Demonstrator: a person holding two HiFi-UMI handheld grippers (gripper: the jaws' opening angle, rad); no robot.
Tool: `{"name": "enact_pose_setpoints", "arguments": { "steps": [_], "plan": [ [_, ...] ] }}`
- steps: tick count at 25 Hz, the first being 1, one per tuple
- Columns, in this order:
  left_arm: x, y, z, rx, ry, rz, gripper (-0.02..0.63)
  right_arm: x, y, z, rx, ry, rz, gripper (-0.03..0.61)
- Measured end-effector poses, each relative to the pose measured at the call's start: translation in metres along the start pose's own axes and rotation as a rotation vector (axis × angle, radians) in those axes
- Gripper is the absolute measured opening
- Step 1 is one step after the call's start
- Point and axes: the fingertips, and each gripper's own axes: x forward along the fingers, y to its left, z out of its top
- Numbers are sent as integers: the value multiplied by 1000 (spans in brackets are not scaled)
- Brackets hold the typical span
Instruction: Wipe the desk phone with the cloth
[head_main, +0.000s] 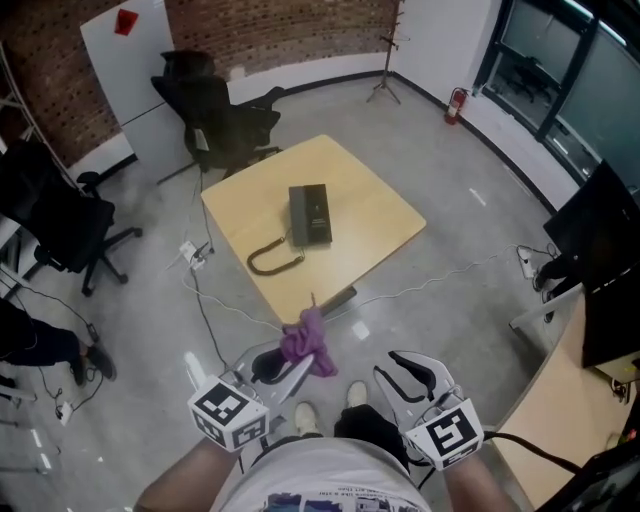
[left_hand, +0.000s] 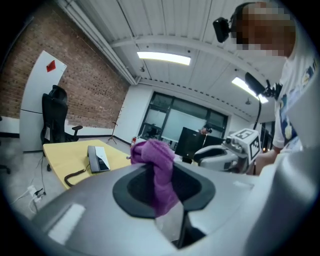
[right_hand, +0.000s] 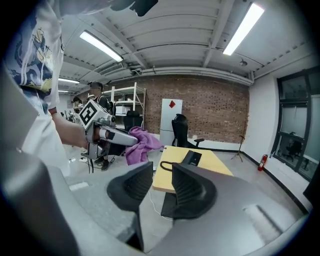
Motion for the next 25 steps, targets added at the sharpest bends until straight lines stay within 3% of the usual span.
{"name": "enact_pose_setpoints", "arguments": {
  "steps": [6, 19, 25],
  "plan": [
    [43, 50, 10, 5, 16, 65, 94, 50, -41, 2, 14, 4, 65, 121],
    [173, 186, 36, -43, 120, 265, 92, 163, -187, 8, -68, 20, 267, 121],
    [208, 236, 28, -41, 183, 346, 91, 201, -221, 2, -67, 29, 338, 121]
  ]
}}
